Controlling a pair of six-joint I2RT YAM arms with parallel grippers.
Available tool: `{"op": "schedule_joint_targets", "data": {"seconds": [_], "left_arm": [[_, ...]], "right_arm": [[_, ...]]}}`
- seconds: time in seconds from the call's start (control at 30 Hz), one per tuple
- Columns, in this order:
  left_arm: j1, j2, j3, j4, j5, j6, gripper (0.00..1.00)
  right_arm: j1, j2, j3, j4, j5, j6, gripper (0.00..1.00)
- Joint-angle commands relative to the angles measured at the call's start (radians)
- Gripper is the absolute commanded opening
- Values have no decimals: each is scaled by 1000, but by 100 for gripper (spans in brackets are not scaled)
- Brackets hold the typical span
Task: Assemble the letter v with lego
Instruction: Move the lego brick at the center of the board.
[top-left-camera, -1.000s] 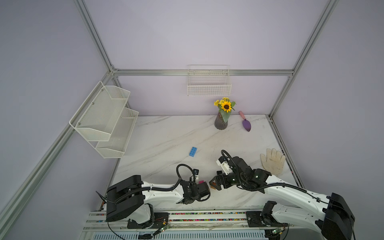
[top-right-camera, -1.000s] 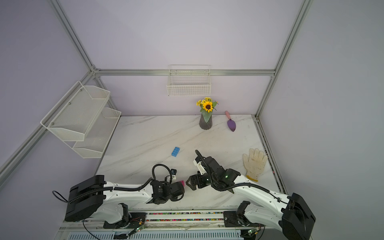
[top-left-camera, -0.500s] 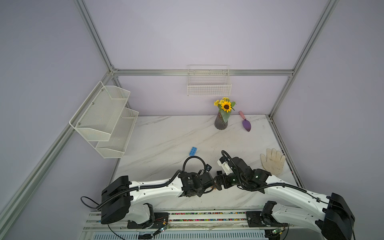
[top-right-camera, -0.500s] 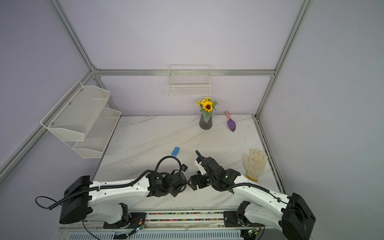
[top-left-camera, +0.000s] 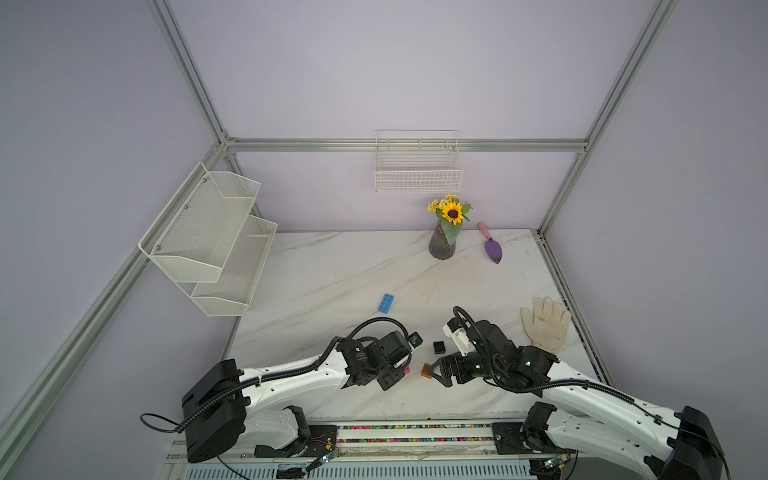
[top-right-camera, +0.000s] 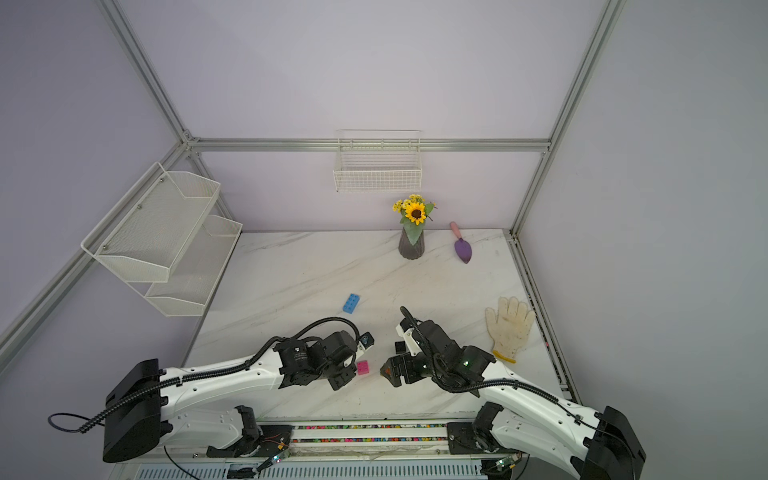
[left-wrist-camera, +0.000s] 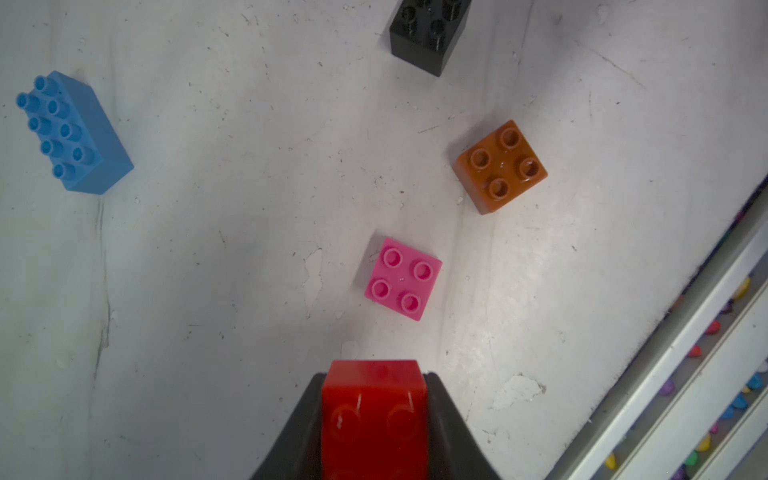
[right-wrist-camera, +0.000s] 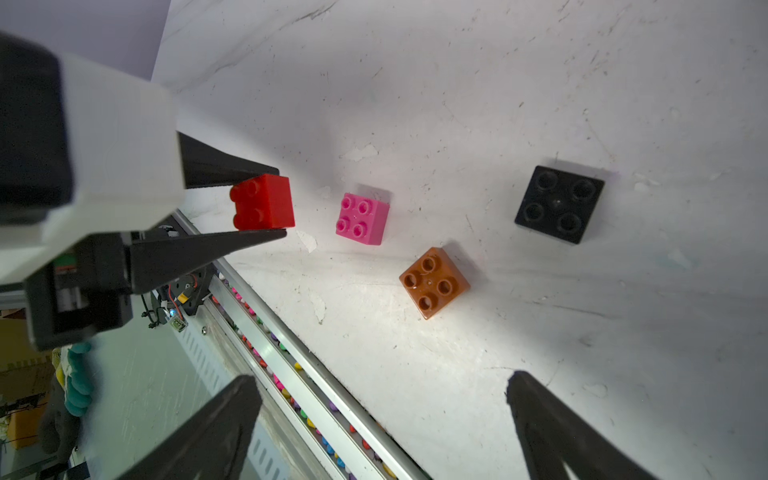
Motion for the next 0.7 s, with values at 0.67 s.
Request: {"op": "schedule_joint_targets", "data": {"seconds": [0.67], "left_arm": [[130, 255, 140, 26, 266, 224, 27]], "right_arm": [[6, -21, -20, -81, -51, 48, 97]]}}
